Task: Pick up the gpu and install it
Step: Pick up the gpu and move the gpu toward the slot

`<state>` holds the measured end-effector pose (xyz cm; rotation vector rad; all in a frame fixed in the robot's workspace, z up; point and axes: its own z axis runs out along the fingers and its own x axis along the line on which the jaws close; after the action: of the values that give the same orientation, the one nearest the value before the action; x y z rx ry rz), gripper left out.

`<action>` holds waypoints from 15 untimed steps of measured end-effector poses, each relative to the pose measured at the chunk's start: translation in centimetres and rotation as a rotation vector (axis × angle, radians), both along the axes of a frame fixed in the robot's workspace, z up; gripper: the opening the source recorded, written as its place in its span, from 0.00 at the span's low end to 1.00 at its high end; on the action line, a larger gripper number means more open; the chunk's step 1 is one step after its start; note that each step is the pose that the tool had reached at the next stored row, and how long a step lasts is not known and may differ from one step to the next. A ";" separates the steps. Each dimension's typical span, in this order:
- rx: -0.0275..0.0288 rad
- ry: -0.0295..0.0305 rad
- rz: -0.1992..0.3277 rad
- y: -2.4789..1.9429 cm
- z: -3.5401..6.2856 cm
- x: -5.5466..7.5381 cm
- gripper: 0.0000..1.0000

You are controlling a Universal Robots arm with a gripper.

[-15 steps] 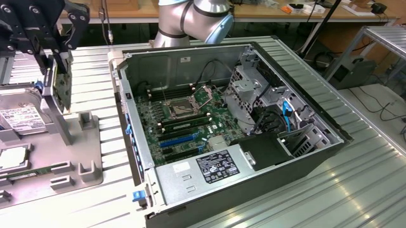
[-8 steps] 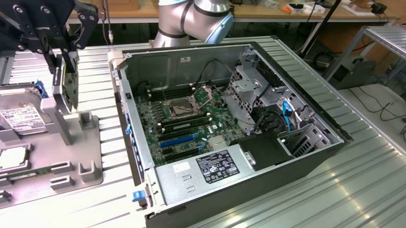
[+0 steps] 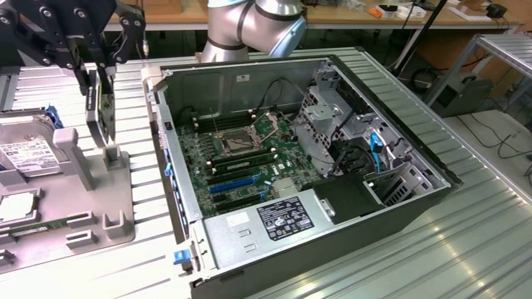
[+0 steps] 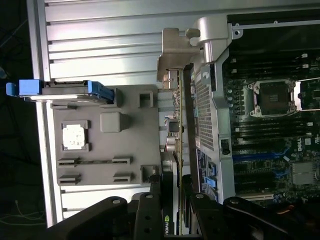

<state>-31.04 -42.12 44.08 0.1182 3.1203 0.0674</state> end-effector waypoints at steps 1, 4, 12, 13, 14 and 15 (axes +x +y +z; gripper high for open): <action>0.0000 0.0000 0.000 0.00 0.00 0.1 0.27; -0.0001 0.0000 0.000 0.00 0.00 0.5 0.27; -0.0001 0.0002 0.000 0.00 0.01 1.6 0.27; 0.0000 0.0000 0.000 0.00 0.00 1.8 0.27; 0.0000 0.0001 0.000 0.00 0.00 1.9 0.27; -0.0001 0.0001 0.000 0.00 0.00 2.1 0.27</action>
<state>-28.94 -42.12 44.09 0.1181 3.1204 0.0673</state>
